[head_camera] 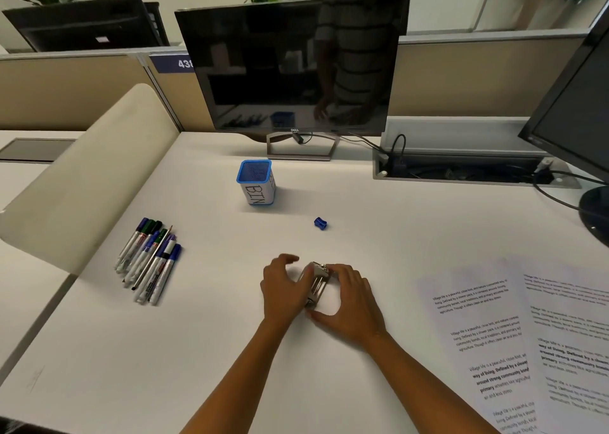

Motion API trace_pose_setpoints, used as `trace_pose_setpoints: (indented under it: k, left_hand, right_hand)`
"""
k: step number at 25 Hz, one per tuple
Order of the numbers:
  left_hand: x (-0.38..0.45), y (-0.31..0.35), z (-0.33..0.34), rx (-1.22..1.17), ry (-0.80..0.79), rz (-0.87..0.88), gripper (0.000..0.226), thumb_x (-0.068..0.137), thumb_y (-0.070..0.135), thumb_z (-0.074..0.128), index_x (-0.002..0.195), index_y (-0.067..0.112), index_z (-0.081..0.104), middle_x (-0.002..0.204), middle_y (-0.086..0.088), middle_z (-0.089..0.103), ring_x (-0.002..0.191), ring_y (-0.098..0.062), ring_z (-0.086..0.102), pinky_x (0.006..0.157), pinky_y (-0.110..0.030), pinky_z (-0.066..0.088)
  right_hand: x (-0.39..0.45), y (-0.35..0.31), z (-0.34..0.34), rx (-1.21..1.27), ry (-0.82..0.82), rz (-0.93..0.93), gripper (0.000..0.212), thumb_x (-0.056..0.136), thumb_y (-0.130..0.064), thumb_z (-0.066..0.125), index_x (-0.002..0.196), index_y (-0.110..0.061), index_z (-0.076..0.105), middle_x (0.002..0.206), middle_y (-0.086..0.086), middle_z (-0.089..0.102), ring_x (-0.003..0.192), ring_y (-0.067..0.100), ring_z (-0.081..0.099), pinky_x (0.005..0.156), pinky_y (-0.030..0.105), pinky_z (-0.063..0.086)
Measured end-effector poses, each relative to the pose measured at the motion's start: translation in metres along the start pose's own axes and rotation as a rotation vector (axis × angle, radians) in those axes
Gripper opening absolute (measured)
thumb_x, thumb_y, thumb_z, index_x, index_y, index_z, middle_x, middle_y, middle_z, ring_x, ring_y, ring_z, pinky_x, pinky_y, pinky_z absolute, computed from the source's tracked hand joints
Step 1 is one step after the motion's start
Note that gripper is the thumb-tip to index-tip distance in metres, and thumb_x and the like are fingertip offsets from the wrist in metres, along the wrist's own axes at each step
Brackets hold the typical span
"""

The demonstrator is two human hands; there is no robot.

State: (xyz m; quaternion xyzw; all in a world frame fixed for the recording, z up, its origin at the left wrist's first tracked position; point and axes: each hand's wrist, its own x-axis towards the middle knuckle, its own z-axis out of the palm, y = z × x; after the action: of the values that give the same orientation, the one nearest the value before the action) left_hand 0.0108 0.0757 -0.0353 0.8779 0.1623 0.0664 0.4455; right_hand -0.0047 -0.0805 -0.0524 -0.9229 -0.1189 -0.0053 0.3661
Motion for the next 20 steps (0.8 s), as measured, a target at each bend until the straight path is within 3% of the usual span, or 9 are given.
trace_pose_setpoints:
  k: [4, 8, 11, 16, 20]
  left_hand:
    - [0.055, 0.029, 0.017, 0.022, -0.100, 0.153, 0.043, 0.087, 0.032, 0.070, 0.126, 0.019, 0.057, 0.128, 0.000, 0.057, 0.122, -0.019, 0.049, 0.103, -0.033, 0.039]
    - [0.101, 0.033, 0.047, 0.118, -0.238, 0.147, 0.060, 0.087, 0.024, 0.073, 0.138, 0.008, 0.046, 0.138, -0.012, 0.047, 0.125, -0.026, 0.049, 0.104, -0.032, 0.041]
    - [0.118, 0.025, 0.060, 0.154, -0.214, 0.140, 0.058, 0.085, 0.024, 0.075, 0.135, 0.006, 0.051, 0.133, -0.015, 0.050, 0.121, -0.029, 0.051, 0.101, -0.033, 0.042]
    - [0.126, 0.017, 0.054, 0.082, -0.191, 0.130, 0.032, 0.080, 0.018, 0.080, 0.108, 0.009, 0.070, 0.110, -0.012, 0.057, 0.101, -0.028, 0.059, 0.083, -0.022, 0.040]
    - [0.129, -0.003, 0.002, 0.012, -0.002, 0.127, 0.032, 0.081, 0.020, 0.080, 0.111, 0.015, 0.069, 0.114, -0.007, 0.059, 0.109, -0.024, 0.055, 0.091, -0.027, 0.044]
  right_hand:
    - [0.002, 0.002, 0.002, -0.008, -0.007, 0.028, 0.090, 0.062, -0.079, 0.066, 0.135, -0.035, 0.037, 0.135, -0.021, 0.042, 0.121, -0.001, 0.043, 0.104, 0.019, 0.035]
    - [0.003, 0.003, 0.005, -0.033, -0.020, 0.032, 0.091, 0.064, -0.082, 0.060, 0.137, -0.033, 0.037, 0.137, -0.018, 0.043, 0.122, 0.002, 0.044, 0.105, 0.024, 0.040]
    - [0.004, 0.004, 0.003, -0.041, -0.017, 0.022, 0.090, 0.064, -0.081, 0.060, 0.136, -0.032, 0.038, 0.135, -0.018, 0.043, 0.121, 0.001, 0.043, 0.104, 0.023, 0.040]
    - [0.004, 0.001, 0.001, -0.035, -0.014, 0.002, 0.086, 0.064, -0.077, 0.064, 0.134, -0.033, 0.040, 0.132, -0.021, 0.044, 0.118, -0.002, 0.044, 0.100, 0.015, 0.035]
    - [0.004, -0.001, -0.002, -0.029, 0.004, -0.015, 0.082, 0.063, -0.070, 0.070, 0.130, -0.035, 0.041, 0.128, -0.025, 0.043, 0.115, -0.004, 0.044, 0.096, 0.016, 0.036]
